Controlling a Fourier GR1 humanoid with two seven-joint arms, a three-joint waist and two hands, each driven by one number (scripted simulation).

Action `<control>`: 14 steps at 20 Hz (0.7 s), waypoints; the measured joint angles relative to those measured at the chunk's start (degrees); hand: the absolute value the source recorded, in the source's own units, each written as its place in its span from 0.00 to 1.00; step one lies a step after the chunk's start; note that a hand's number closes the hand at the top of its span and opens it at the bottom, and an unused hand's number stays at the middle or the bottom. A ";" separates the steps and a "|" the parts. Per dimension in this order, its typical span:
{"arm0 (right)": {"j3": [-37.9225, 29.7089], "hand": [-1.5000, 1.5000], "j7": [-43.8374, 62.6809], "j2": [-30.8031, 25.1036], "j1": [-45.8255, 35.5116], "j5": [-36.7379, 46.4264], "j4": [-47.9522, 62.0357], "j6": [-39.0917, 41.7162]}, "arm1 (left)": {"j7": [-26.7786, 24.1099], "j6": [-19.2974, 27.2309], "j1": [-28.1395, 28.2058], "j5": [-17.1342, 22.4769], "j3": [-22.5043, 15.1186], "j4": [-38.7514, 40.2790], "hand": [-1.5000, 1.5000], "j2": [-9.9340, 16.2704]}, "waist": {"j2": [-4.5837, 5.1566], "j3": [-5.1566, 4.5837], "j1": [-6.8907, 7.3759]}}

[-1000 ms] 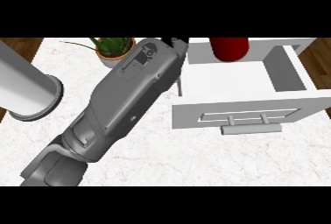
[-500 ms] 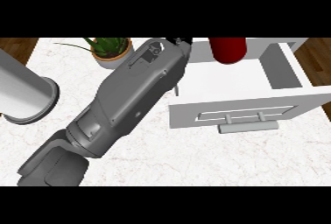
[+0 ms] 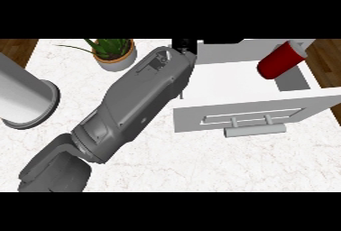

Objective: Pick up the can, place it into the drawer and close the drawer

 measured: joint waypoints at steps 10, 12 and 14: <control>0.08 0.00 0.79 -0.27 -1.01 0.01 -0.11 -0.33 | -2.54 3.64 0.41 5.16 -3.96 1.71 0.00 0.00 | 0.22 0.00 -0.74; 0.34 0.00 1.13 -0.43 -1.64 0.50 -0.09 -0.70 | -3.19 4.63 0.61 6.13 -4.96 1.23 0.00 -0.01 | 0.24 0.00 -0.79; 0.53 0.00 0.53 0.22 -1.22 0.57 -0.09 -0.04 | -4.50 4.98 1.02 6.98 -5.31 1.42 0.00 0.00 | 0.27 0.01 -0.91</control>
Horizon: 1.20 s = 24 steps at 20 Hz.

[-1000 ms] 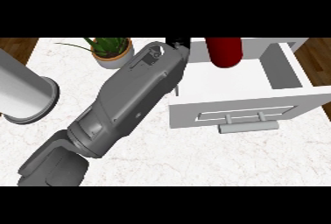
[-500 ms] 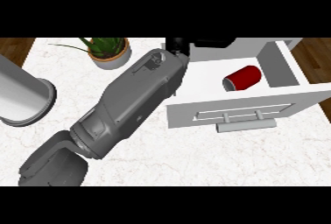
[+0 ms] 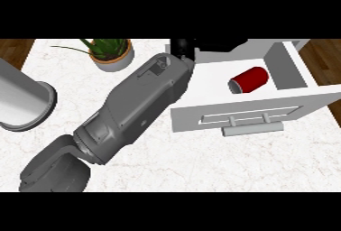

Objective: Pick up the can, place it into the drawer and close the drawer

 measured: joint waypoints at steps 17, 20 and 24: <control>4.68 0.00 -11.56 -4.16 -9.30 23.36 -5.43 3.95 | -6.38 0.11 -1.82 5.08 -0.26 -1.81 0.00 -0.01 | -0.10 -0.06 2.61; 8.70 0.00 -12.52 -4.03 -12.04 31.86 -5.13 3.32 | -6.60 0.11 -2.42 5.52 -0.06 -1.71 0.00 -0.01 | -0.15 -0.08 3.49; 15.12 0.00 -14.98 -3.87 -15.59 43.60 -2.51 1.95 | -6.51 -0.55 -2.76 6.12 0.44 -1.58 0.00 -0.02 | -0.22 -0.08 4.40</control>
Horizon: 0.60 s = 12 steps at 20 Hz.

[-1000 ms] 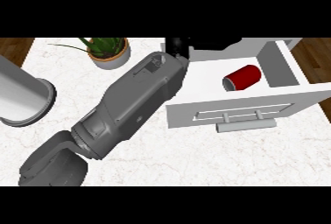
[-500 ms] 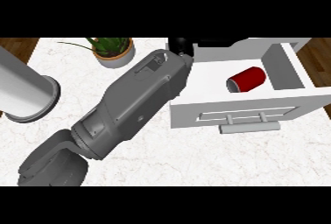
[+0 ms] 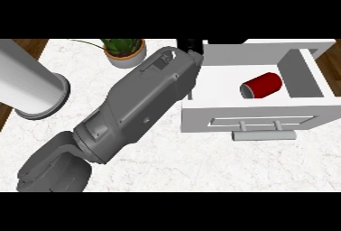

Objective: Pick up the can, place it into the drawer and close the drawer

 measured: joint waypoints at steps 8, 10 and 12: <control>12.75 0.00 -2.40 0.28 -10.16 21.65 11.26 -7.69 | 2.08 0.31 0.32 -0.80 0.27 -0.69 0.00 0.44 | -0.45 -0.04 1.63; 14.82 0.00 -3.31 -0.04 -12.24 25.82 14.95 -9.71 | 3.85 0.38 0.03 -1.19 0.44 -1.42 0.00 1.67 | -0.62 -0.04 1.99; 17.25 0.00 -4.29 -0.24 -14.30 29.80 18.83 -11.61 | 4.07 0.54 0.74 -1.86 0.57 -1.88 0.00 2.07 | -0.68 -0.05 2.14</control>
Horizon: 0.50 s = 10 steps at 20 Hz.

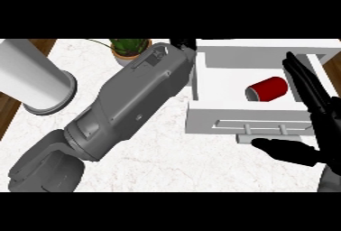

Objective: Pick up the can, place it into the drawer and close the drawer

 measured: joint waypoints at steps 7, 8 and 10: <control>5.26 0.00 -2.81 -1.40 -9.25 10.78 16.43 -5.49 | 1.96 0.33 2.06 -2.04 0.34 -2.65 0.00 2.21 | -0.12 0.01 0.58; 5.34 0.00 -3.52 -2.09 -10.28 11.87 18.86 -6.12 | 2.21 0.15 2.30 -2.32 0.46 -3.06 0.00 3.10 | -0.11 0.00 0.65; 6.28 0.00 -4.01 -2.73 -12.48 14.79 23.67 -7.60 | 3.35 0.19 2.81 -2.95 0.18 -4.45 0.00 4.60 | -0.18 0.00 1.05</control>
